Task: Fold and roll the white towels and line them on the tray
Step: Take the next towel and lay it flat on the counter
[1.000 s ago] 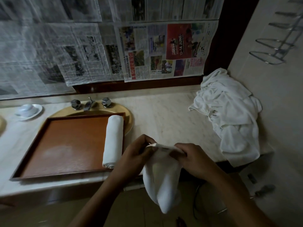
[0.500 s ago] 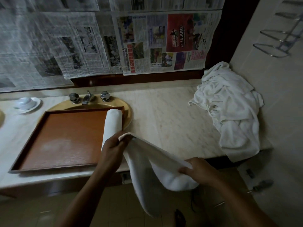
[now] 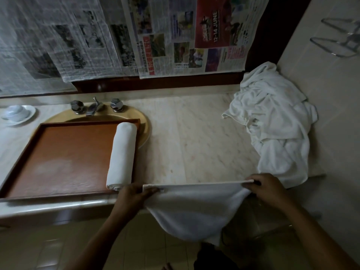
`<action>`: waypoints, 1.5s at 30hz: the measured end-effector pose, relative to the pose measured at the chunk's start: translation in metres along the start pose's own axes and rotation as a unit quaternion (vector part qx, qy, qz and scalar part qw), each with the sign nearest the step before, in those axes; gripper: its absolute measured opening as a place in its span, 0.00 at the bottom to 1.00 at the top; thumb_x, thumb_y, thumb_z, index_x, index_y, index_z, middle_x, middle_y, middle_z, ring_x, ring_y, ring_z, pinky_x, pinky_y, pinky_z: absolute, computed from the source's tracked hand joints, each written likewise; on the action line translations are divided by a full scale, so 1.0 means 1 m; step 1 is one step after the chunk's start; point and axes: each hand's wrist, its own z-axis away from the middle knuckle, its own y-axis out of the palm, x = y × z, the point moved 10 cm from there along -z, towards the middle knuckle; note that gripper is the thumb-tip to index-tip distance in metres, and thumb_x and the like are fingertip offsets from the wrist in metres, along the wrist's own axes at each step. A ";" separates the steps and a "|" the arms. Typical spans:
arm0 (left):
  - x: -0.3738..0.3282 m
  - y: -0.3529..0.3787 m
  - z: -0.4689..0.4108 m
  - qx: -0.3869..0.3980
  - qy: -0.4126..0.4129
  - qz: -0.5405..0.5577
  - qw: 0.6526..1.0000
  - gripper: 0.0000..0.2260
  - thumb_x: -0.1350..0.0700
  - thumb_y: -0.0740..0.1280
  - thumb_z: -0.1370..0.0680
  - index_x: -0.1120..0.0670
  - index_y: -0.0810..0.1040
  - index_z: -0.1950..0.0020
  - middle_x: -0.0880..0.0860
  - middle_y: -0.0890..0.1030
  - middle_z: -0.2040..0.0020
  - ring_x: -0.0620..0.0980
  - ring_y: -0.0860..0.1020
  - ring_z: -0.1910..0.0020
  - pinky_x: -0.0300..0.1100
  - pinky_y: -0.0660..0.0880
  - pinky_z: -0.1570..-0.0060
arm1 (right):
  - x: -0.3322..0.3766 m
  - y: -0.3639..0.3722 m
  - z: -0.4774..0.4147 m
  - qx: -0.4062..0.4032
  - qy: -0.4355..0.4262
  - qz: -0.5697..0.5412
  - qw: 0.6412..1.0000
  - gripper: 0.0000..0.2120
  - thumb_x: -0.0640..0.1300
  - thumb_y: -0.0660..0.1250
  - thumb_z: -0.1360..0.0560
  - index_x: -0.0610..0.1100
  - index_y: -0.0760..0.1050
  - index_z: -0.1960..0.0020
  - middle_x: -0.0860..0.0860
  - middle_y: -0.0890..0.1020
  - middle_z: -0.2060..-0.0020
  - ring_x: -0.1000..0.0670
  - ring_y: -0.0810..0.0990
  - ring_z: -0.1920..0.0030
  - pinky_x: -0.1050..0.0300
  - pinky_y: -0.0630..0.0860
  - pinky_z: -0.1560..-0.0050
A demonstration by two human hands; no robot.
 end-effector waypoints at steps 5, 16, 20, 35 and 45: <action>-0.044 0.006 -0.071 -0.009 0.050 -0.020 0.998 0.10 0.56 0.64 0.16 0.54 0.84 0.52 0.53 0.84 0.59 0.43 0.83 0.60 0.35 0.78 0.64 | 0.020 -0.052 -0.065 -0.098 -0.032 -0.016 0.995 0.06 0.50 0.75 0.25 0.48 0.86 0.51 0.52 0.86 0.59 0.53 0.82 0.56 0.62 0.73 0.58; -0.157 -0.024 -0.227 -0.147 0.105 -0.048 0.982 0.07 0.53 0.72 0.20 0.53 0.84 0.57 0.49 0.82 0.68 0.39 0.77 0.72 0.31 0.72 0.70 | 0.072 -0.145 -0.237 -0.153 -0.099 -0.067 0.981 0.10 0.53 0.75 0.25 0.46 0.86 0.52 0.56 0.83 0.67 0.56 0.82 0.62 0.56 0.77 0.53; -0.176 -0.045 -0.269 -0.191 0.098 -0.028 0.976 0.09 0.50 0.76 0.24 0.52 0.82 0.59 0.53 0.83 0.65 0.47 0.81 0.67 0.45 0.78 0.65 | 0.087 -0.161 -0.289 -0.146 -0.104 -0.098 0.979 0.13 0.55 0.75 0.25 0.44 0.84 0.57 0.50 0.83 0.70 0.50 0.83 0.67 0.49 0.83 0.57; -0.177 -0.061 -0.465 -0.220 0.063 -0.090 0.969 0.05 0.57 0.72 0.21 0.54 0.82 0.57 0.49 0.81 0.64 0.50 0.80 0.64 0.43 0.74 0.63 | 0.117 -0.133 -0.480 -0.138 -0.035 -0.174 0.974 0.08 0.45 0.71 0.20 0.41 0.81 0.53 0.51 0.83 0.66 0.55 0.84 0.69 0.61 0.81 0.65; -0.103 0.072 -0.479 -0.149 0.116 -0.315 0.930 0.23 0.51 0.65 0.19 0.53 0.69 0.24 0.56 0.71 0.26 0.57 0.69 0.27 0.55 0.67 0.29 | 0.113 0.026 -0.478 -0.118 -0.098 -0.029 0.988 0.28 0.44 0.70 0.21 0.40 0.67 0.23 0.41 0.71 0.26 0.42 0.68 0.25 0.50 0.66 0.27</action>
